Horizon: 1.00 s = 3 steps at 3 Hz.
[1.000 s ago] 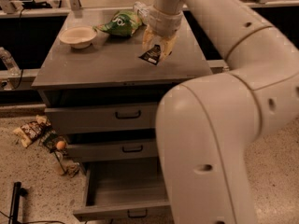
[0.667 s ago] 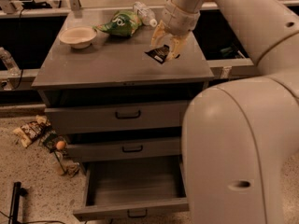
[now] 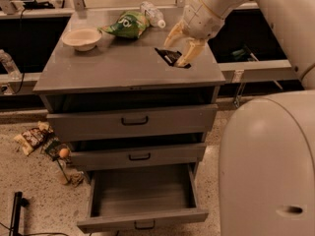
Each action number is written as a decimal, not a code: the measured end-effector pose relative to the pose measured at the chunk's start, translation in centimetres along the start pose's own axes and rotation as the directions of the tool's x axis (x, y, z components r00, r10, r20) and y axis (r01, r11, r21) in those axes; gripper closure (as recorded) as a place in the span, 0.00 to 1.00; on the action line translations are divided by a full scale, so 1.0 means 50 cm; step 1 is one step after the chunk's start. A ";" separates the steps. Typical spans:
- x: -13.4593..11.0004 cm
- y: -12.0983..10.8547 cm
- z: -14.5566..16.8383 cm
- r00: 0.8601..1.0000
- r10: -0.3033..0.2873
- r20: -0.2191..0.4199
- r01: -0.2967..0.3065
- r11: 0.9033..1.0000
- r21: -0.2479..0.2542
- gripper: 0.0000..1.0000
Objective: Place rxbar chocolate into bottom drawer
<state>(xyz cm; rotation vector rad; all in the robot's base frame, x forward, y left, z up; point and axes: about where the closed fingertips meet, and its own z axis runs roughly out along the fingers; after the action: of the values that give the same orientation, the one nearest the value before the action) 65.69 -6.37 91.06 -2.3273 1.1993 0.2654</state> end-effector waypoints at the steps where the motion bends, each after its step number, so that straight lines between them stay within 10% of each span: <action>1: -0.018 0.010 -0.005 1.000 0.021 0.024 -0.022 0.999 0.024 1.00; 2: -0.090 0.038 -0.029 0.986 0.115 0.123 -0.129 0.985 0.117 1.00; 3: -0.190 0.077 -0.011 0.932 0.228 0.283 -0.287 0.939 0.189 1.00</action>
Offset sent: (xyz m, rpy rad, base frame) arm -0.1177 0.0386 -0.0389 0.2853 0.2475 -0.2202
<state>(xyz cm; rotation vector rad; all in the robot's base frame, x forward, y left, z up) 56.96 -1.83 93.91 -1.8713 1.3277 0.4804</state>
